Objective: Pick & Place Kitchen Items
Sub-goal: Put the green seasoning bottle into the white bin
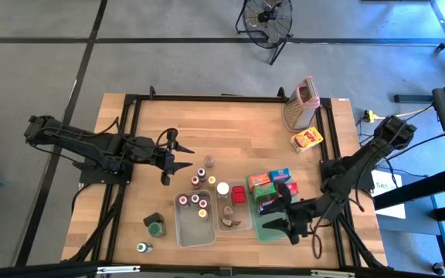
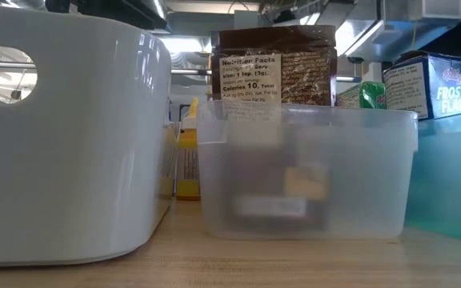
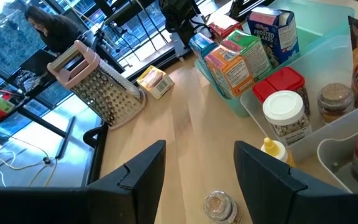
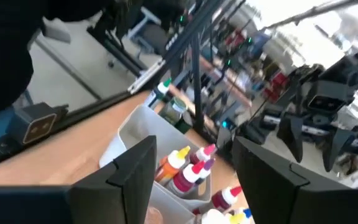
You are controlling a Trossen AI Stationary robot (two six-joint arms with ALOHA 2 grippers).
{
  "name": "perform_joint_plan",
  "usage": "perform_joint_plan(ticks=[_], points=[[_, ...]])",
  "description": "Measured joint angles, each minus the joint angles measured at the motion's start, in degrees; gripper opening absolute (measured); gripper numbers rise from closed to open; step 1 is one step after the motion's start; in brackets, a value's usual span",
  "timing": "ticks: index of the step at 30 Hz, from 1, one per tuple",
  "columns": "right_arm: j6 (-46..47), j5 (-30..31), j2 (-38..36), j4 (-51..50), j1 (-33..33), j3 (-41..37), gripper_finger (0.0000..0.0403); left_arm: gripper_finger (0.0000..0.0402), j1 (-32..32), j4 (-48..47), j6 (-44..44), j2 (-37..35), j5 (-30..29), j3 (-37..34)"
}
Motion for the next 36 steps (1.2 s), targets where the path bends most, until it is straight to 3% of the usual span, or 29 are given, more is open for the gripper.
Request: perform_joint_plan(ticks=[6, 9, 19, 22, 25, 29, 32, 36], points=[[1.6, -4.48, -0.04, -12.29, -1.23, 6.69, 0.0213, 0.0184, 0.0, -1.61, 0.11, -0.63, -3.41, 0.0], [2.53, -4.9, -0.04, -12.65, -1.77, 7.01, 0.0213, 0.0184, 0.0, -2.2, -0.06, -1.95, -5.92, 0.0], [2.65, -4.92, -0.04, -12.98, -3.33, 7.01, 0.0213, 0.0184, -0.18, -2.24, -8.51, -5.47, -6.39, 0.04], [0.87, -4.92, -0.09, -12.97, -4.71, 7.01, 0.0213, 0.0184, -2.07, -8.84, -13.66, -7.17, -5.97, 1.7], [-0.62, -4.92, -0.44, -12.46, -6.61, 7.01, 0.0213, 0.0184, -4.39, -21.07, -24.5, -8.52, -3.23, 5.77], [1.22, -7.02, -0.44, -12.87, -9.49, 7.01, 0.0213, 0.0184, -7.13, -31.92, -35.53, -8.87, 8.35, 8.17], [3.93, -12.66, -0.44, -13.13, -11.3, 7.01, 0.0213, 0.0184, -9.03, -34.24, -36.46, -8.78, 15.36, 8.26], [4.36, -16.2, -0.44, -12.99, -11.92, 7.01, 0.0213, 0.0187, -10.5, -34.16, -35.91, -8.05, 18.48, 8.26]])
